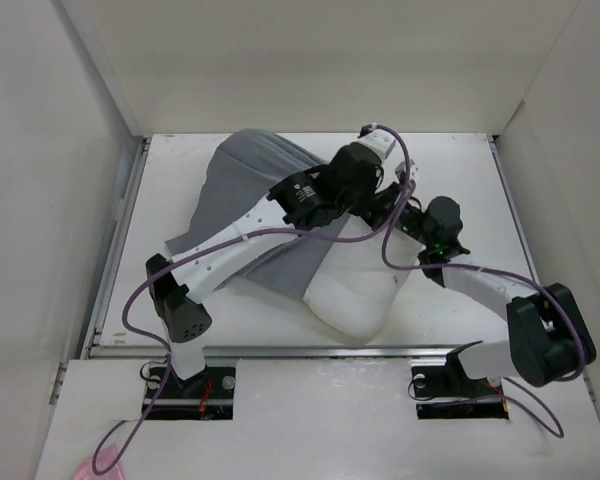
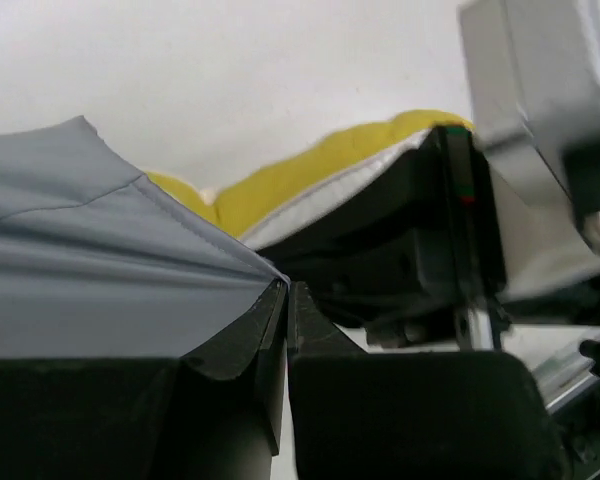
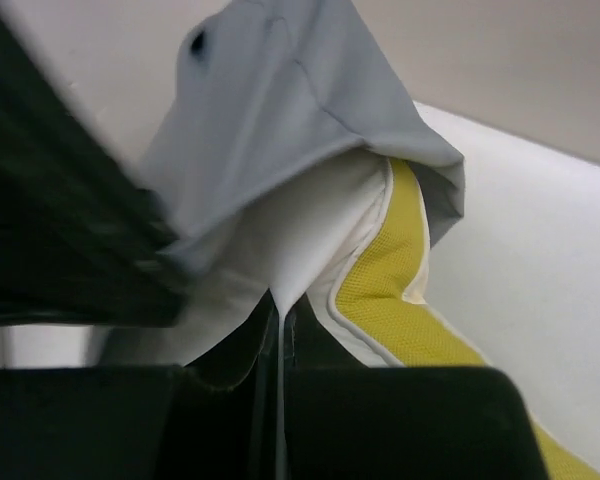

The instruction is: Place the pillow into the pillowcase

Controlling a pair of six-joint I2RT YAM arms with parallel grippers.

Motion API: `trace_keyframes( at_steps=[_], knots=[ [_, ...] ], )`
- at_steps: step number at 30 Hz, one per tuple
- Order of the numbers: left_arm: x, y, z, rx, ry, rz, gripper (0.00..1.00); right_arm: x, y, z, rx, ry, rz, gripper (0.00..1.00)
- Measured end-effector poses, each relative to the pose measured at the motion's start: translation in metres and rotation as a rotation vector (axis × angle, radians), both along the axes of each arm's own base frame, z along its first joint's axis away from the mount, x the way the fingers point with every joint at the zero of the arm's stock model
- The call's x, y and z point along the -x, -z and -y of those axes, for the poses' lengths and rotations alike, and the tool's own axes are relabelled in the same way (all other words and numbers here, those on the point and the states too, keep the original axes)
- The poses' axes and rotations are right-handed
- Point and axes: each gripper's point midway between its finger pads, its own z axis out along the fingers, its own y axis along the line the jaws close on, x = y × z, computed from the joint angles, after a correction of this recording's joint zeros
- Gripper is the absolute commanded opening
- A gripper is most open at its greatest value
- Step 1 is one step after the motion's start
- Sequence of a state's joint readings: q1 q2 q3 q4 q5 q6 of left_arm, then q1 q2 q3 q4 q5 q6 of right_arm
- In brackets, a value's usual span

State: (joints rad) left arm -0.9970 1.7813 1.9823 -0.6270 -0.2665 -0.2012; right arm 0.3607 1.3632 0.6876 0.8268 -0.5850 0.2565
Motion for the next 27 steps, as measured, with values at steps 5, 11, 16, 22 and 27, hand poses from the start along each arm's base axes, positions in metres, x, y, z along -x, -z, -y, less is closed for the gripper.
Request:
trace_keyframes(
  at_steps=[5,11,16,22,27],
  knots=[
    [0.014,0.032,0.002,-0.04,-0.056,-0.082,0.0,0.068,0.013,-0.008,0.004,-0.083,0.01,0.0],
    [0.029,0.034,0.007,-0.013,-0.067,-0.128,0.0,0.107,-0.003,-0.015,-0.025,-0.052,0.058,0.0],
    [0.063,0.032,0.032,0.006,0.037,-0.143,0.0,0.089,0.025,-0.002,-0.065,0.101,-0.067,0.0],
    [0.083,0.007,0.04,0.013,0.122,-0.114,0.0,0.067,0.043,0.012,-0.146,0.284,-0.2,0.0],
    [0.114,0.001,0.062,0.071,0.258,-0.167,0.0,0.046,0.047,0.033,-0.275,0.467,-0.296,0.0]
  ],
)
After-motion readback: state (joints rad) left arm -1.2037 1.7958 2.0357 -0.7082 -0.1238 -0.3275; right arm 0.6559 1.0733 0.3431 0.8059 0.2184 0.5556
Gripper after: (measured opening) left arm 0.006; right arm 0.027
